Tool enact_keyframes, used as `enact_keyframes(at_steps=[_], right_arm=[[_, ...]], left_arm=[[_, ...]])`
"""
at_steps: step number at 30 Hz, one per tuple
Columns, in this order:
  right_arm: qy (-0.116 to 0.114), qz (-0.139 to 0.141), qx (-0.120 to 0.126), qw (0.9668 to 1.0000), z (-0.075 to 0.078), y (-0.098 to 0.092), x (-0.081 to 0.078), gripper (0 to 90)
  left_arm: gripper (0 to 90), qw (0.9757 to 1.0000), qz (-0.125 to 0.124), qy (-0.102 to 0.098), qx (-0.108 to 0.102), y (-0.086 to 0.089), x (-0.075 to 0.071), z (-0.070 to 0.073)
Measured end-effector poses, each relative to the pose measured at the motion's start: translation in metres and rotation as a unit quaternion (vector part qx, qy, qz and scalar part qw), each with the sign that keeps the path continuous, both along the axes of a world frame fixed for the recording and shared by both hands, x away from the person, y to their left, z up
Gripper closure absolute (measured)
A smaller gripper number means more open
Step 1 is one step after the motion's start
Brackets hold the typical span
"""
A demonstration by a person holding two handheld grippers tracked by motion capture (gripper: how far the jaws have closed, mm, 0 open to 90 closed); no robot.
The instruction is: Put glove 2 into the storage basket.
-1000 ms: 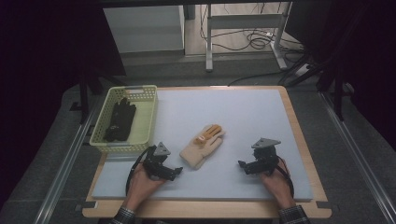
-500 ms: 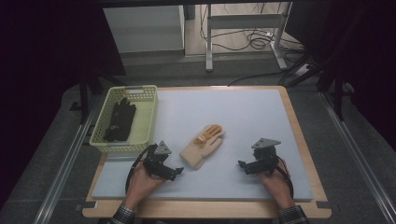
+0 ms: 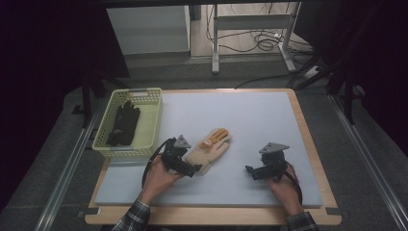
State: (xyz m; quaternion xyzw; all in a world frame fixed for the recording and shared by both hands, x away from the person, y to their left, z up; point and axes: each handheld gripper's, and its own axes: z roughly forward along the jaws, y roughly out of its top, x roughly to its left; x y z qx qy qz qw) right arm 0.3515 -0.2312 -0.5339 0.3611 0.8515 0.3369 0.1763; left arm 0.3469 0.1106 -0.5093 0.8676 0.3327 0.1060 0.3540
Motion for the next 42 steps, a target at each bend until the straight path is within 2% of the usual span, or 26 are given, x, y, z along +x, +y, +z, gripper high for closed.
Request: enact_keyframes(at_steps=[7,12,17,19,23,28,30,36,42], right_arm=[[0.000,0.000,0.000,1.0000,0.000,0.000,0.000,2.7],[0.000,0.000,0.000,1.0000,0.000,0.000,0.000,2.8],[0.000,0.000,0.001,1.0000,0.000,0.000,0.000,2.8],[0.000,0.000,0.001,1.0000,0.000,0.000,0.000,2.8],[0.000,0.000,0.001,1.0000,0.000,0.000,0.000,2.9],[0.000,0.000,0.000,1.0000,0.000,0.000,0.000,2.8],[0.000,0.000,0.000,1.0000,0.000,0.000,0.000,2.9],[0.000,0.000,0.000,1.0000,0.000,0.000,0.000,2.8],[0.001,0.000,0.001,1.0000,0.000,0.000,0.000,2.9]], left_arm=[[0.0,0.9998,-0.006,0.010,0.018,-0.030,0.021,-0.004],[0.0,0.9991,-0.001,0.016,0.038,-0.052,0.035,-0.014],[0.0,0.9983,-0.006,0.022,0.053,-0.065,0.041,-0.025],[0.0,0.9986,-0.007,0.023,0.047,-0.065,0.040,-0.025],[8.7,0.9988,-0.011,0.024,0.042,-0.060,0.039,-0.022],[35.8,0.9990,0.006,0.025,0.038,-0.052,0.043,-0.018],[43.1,0.9989,0.011,0.027,0.036,-0.050,0.044,-0.017],[54.7,0.9985,0.012,0.027,0.046,-0.053,0.041,-0.014],[56.6,0.9981,0.022,0.036,0.045,-0.051,0.045,-0.007]])
